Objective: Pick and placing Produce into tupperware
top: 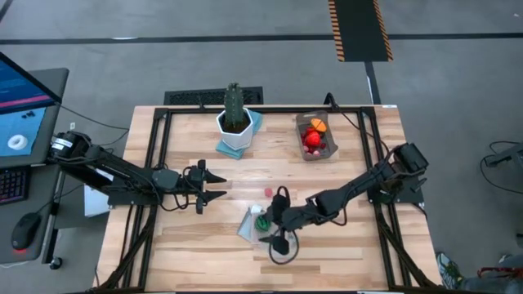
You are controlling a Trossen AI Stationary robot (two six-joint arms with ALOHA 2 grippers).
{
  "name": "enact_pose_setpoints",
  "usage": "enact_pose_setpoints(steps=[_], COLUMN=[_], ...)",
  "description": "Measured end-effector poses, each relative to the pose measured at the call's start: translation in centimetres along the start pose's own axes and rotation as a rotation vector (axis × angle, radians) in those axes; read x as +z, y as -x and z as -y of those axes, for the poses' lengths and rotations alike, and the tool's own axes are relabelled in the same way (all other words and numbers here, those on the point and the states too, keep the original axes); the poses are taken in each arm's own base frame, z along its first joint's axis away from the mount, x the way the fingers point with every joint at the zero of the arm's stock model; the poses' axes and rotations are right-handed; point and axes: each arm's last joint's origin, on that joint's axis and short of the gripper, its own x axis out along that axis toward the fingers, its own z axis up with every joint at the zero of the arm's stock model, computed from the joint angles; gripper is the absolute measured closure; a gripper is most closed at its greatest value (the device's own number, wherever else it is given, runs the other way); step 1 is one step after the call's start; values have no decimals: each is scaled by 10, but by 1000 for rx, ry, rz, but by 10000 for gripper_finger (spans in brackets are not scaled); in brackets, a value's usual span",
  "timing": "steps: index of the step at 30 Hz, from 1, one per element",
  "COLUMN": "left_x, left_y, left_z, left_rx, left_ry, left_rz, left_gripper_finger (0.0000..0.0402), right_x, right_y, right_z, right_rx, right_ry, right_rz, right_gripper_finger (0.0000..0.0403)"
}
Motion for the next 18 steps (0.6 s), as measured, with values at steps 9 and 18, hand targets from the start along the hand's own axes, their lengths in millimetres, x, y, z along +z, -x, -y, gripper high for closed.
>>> enact_pose_setpoints(steps=[9, 18], left_x=[0, 0], left_y=[0, 0], left_z=[0, 0], left_rx=[0, 2], left_ry=[0, 0], left_rz=[0, 1], left_gripper_finger=[189, 189], right_x=[1, 7], right_y=[1, 2], right_z=[-10, -10], right_rx=[23, 31], right_ry=[-10, -75], right_rz=[56, 112], right_gripper_finger=[9, 8])
